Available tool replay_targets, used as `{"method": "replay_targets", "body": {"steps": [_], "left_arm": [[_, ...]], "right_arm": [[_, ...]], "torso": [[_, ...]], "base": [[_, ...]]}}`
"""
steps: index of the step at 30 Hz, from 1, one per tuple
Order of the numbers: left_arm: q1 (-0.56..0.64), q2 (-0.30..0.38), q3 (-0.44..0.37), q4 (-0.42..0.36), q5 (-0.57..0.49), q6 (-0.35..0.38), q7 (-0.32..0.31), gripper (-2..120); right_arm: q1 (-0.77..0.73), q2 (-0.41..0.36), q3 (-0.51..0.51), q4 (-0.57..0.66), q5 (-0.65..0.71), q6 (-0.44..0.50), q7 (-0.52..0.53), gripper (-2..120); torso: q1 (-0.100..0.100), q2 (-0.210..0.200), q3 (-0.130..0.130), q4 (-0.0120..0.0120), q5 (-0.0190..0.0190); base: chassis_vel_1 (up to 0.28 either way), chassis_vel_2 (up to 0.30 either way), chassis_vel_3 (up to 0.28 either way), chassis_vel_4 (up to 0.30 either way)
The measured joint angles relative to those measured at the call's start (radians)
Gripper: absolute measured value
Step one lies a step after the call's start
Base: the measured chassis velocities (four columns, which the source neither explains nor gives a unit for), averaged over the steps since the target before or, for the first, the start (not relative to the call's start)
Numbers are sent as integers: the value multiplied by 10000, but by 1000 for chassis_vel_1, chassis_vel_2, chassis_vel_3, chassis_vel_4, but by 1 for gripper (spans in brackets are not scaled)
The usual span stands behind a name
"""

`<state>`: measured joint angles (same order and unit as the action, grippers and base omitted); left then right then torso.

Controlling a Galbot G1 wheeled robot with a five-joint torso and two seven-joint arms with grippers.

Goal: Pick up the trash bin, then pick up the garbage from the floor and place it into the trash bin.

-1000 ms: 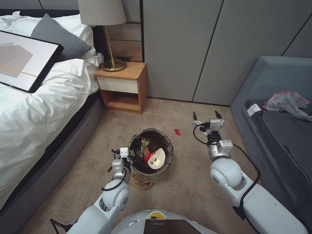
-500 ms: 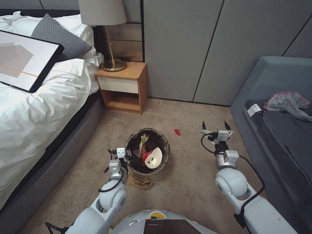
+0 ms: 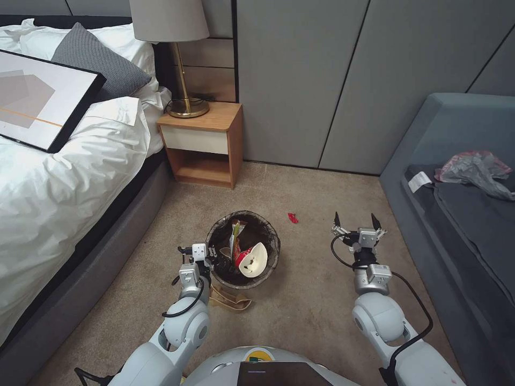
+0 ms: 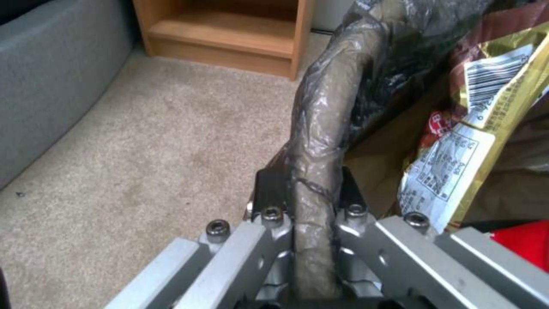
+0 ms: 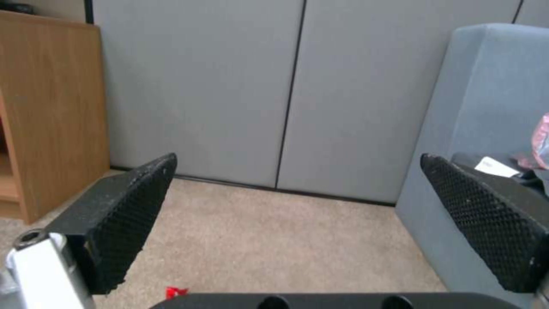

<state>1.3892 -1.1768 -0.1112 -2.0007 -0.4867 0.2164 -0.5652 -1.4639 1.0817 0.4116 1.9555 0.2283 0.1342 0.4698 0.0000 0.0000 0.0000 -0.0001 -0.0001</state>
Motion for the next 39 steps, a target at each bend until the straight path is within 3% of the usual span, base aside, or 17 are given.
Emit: {"method": "replay_targets", "body": {"steps": [10,31,39], "left_arm": [[16,-8,5,-8,4,0,-11,2],[37,-15,6,-49,11,2,-16,2],[57,-75,-1,-58,24,2,-21,2]], "right_arm": [[152,91,-191,-142,-151,109,-3,100],[458,136,-365,-367,-359,201,173,100],[602,131,-468,-398,-409,177,200,100]], "torso": [[-1,0,-1,1,0],[2,0,2,-1,1],[1,0,0,0,1]], "base": [[-42,47,60,-36],[-216,219,224,-220],[-61,57,57,-60]]}}
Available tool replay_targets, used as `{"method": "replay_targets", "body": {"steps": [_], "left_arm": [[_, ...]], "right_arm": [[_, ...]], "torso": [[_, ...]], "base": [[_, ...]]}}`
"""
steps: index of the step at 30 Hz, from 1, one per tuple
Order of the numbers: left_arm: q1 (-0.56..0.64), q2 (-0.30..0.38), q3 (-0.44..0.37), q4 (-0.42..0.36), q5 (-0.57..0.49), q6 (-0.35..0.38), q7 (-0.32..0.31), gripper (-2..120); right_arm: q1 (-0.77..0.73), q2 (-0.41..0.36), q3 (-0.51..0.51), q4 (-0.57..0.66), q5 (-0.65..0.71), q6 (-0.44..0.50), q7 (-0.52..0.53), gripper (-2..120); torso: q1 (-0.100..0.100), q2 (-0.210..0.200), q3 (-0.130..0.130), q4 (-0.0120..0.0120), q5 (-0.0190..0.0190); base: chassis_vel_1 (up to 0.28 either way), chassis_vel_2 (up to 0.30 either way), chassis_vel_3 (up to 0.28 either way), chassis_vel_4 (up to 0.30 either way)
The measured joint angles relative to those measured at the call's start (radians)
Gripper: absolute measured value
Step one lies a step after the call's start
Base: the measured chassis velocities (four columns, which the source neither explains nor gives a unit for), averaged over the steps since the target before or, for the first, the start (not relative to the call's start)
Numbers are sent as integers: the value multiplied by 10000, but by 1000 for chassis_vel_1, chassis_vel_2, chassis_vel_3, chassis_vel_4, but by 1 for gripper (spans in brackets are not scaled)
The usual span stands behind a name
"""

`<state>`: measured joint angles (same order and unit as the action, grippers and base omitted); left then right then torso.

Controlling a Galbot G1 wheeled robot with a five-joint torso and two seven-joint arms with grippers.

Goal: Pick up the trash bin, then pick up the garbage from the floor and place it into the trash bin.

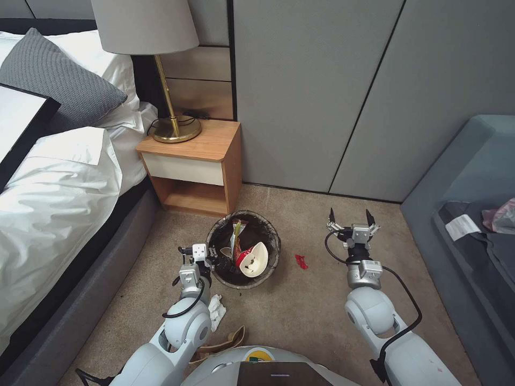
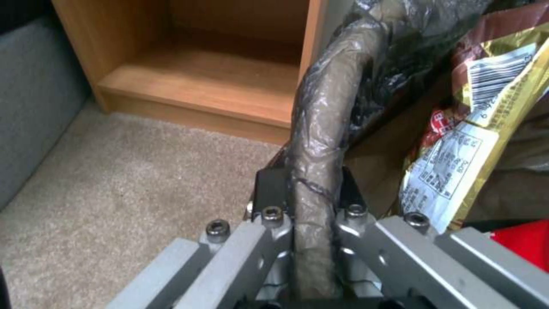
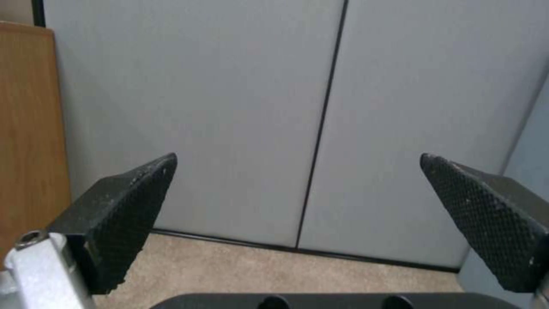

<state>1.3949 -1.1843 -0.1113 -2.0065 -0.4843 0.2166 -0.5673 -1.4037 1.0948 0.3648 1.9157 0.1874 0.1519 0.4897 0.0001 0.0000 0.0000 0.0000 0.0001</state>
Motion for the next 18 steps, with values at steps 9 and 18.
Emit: {"method": "replay_targets", "body": {"steps": [9,18], "left_arm": [[2,-10,-8,-2,2,0,-2,2],[2,-10,-27,-12,3,2,-8,2]], "right_arm": [[54,-18,-20,-31,-25,-28,37,100],[171,-27,-62,-173,-117,8,138,100]], "torso": [[-1,0,-1,-1,-1],[-1,0,-1,-1,-1]], "base": [[0,0,0,0],[0,0,0,0]]}}
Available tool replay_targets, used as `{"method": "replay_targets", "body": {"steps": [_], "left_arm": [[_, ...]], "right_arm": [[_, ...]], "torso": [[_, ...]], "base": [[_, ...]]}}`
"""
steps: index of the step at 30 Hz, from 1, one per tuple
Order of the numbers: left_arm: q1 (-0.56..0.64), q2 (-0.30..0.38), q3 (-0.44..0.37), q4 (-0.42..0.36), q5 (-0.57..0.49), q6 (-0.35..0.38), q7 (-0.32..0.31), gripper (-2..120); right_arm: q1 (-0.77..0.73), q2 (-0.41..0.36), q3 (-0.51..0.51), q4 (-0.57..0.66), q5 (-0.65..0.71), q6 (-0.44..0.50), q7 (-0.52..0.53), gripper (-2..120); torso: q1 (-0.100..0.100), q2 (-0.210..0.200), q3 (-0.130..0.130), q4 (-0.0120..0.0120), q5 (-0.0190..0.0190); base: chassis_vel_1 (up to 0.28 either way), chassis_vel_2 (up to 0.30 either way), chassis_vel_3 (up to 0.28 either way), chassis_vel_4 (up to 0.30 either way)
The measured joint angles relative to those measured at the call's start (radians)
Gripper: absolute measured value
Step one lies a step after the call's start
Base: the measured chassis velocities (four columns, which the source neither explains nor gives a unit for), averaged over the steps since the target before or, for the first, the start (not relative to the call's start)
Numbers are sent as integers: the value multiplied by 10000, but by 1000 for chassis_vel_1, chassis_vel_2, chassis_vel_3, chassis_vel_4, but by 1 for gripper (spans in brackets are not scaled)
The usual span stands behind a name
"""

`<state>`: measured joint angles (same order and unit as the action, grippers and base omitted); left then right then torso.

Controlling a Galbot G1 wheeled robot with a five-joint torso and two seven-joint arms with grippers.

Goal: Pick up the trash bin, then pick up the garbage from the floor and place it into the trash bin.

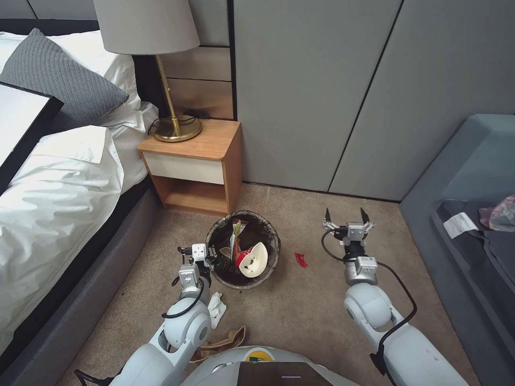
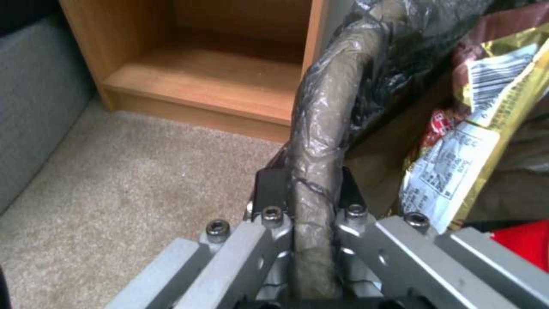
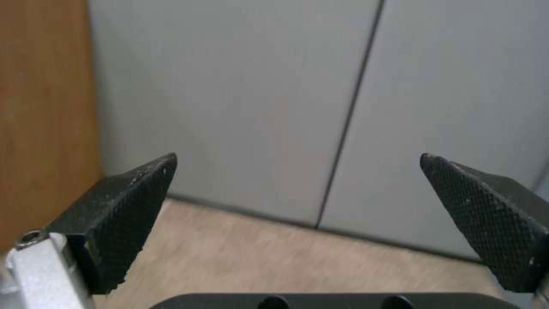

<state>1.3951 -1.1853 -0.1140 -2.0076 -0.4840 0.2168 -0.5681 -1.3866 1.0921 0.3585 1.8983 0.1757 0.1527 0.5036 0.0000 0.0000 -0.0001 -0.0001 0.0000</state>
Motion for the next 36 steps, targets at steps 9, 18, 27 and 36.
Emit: {"method": "replay_targets", "body": {"steps": [9,18,27,36], "left_arm": [[23,18,-9,-20,0,2,-13,2],[-181,217,83,143,-129,15,-27,2],[-146,299,82,163,-155,11,-29,2],[-171,249,86,175,-157,5,-27,2]], "right_arm": [[545,-999,-977,-495,942,-186,-108,100],[1882,-2343,-2792,-2226,3736,-1227,-1745,100],[3505,-2138,-4059,-4854,3822,-1543,-3530,100],[3901,-1876,-4700,-5842,3464,-1254,-4006,100]], "torso": [[0,0,0,3,-1],[0,0,1,-2,1],[0,0,2,1,1],[0,0,1,1,0]], "base": [[0,0,0,0],[0,0,0,0],[0,0,0,0],[0,0,0,0]]}}
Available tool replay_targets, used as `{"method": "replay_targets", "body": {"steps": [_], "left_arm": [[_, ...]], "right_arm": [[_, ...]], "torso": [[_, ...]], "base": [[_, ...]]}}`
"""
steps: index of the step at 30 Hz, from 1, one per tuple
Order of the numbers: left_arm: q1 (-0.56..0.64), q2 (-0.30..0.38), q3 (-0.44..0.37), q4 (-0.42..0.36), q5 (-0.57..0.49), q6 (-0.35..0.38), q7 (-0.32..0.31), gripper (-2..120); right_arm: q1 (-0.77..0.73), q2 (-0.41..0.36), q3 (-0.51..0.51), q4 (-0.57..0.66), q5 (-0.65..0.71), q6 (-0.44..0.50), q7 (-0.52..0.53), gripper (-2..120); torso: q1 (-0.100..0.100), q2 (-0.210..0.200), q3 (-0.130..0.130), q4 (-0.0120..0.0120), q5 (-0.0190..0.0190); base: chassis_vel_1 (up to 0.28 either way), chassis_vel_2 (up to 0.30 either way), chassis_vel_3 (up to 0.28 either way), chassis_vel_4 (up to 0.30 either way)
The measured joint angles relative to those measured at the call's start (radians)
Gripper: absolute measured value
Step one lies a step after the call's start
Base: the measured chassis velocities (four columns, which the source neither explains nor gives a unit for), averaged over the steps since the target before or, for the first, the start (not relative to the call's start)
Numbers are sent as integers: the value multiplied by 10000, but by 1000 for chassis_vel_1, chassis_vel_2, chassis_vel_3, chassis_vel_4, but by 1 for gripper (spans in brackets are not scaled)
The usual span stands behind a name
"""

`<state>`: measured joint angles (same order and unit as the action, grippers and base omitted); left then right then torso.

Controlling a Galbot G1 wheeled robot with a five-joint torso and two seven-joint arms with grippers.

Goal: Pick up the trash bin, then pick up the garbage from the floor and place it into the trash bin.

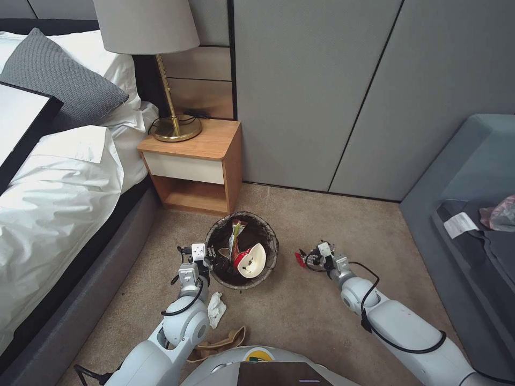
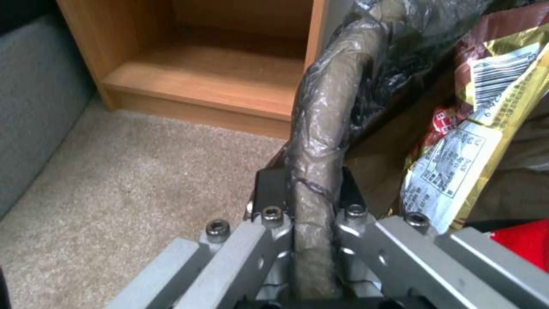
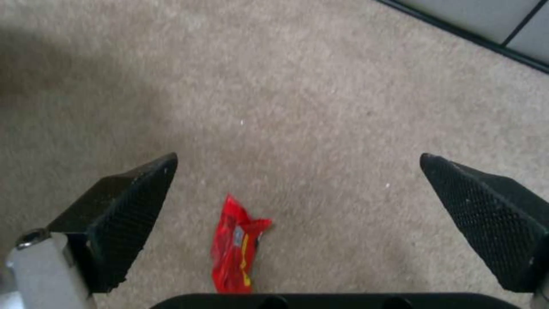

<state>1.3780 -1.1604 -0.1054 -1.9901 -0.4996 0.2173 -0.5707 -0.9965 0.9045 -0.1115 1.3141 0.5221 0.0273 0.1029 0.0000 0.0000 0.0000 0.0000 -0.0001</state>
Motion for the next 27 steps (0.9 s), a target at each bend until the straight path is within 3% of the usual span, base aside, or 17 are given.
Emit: {"method": "replay_targets", "body": {"steps": [27], "left_arm": [[-47,-124,-29,56,11,-10,-18,2]], "right_arm": [[604,1147,-413,-2462,-842,695,-448,100]], "torso": [[0,0,0,0,0]], "base": [[0,0,0,0]]}}
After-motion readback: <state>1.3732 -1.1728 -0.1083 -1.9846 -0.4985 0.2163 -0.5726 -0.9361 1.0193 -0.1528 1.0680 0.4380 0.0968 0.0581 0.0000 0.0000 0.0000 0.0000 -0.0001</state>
